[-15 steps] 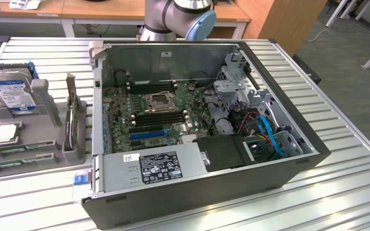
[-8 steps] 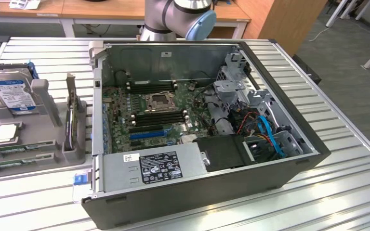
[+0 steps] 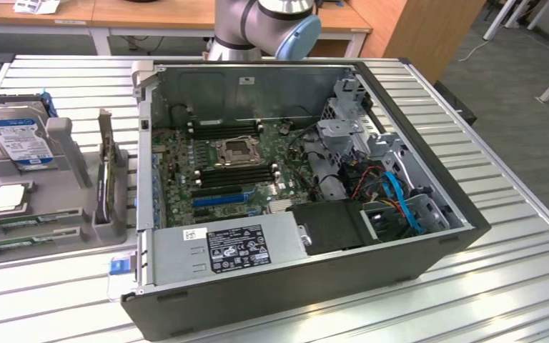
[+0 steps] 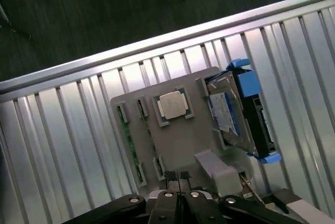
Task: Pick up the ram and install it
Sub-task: 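Pick up the ram and move it above insertion slot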
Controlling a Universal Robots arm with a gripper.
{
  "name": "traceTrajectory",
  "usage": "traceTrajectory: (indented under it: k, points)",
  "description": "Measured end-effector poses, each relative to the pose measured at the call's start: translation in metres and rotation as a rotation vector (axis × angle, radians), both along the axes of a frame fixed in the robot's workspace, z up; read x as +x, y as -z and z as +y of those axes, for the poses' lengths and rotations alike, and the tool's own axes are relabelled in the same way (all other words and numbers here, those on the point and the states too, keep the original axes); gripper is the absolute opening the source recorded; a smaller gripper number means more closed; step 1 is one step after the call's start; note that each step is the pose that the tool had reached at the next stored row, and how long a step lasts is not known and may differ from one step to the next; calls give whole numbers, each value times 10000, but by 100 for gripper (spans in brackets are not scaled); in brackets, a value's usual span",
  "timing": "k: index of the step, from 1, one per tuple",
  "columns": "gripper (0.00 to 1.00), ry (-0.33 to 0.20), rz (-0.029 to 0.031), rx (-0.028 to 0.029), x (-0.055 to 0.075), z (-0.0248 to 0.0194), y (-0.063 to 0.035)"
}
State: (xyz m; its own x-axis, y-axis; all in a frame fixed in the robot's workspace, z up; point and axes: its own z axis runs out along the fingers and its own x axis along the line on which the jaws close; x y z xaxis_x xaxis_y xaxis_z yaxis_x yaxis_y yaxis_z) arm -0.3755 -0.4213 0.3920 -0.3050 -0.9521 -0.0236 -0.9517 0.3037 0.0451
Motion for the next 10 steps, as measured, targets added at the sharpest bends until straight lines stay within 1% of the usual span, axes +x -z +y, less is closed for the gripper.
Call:
traceTrajectory:
  k: [7, 10]
  points:
    - [10, -1070, 0, 0, 0, 0, 1]
    - [10, -1201, 0, 0, -1, 0, 1]
